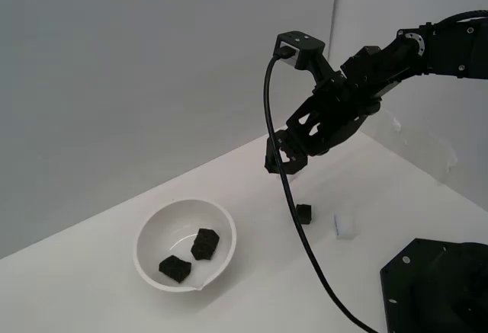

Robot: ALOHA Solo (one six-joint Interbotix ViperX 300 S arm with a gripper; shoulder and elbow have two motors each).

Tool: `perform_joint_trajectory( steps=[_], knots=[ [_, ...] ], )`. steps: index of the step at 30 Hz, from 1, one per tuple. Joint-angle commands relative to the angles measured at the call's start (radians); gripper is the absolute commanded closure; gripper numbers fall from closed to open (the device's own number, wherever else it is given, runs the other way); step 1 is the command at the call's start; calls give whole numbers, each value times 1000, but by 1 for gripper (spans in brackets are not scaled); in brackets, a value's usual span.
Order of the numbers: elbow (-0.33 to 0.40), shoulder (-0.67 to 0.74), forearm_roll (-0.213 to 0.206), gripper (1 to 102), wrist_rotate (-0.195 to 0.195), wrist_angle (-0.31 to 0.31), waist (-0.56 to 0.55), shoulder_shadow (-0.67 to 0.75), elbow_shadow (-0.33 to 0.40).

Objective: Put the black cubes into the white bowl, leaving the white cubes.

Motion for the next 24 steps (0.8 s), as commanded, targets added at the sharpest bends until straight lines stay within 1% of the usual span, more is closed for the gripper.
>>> perform_joint_trajectory(
  steps=[1,6,13,16,24],
  knots=[
    [11,21,12,6,3,18,14,25,8],
    [51,23,41,6,3,37,44,26,48],
    [103,5,67,6,8,48,66,9,101],
    [112,-5,69,6,21,48,71,-2,109],
    [114,-38,66,5,26,43,71,-35,110]
  ],
)
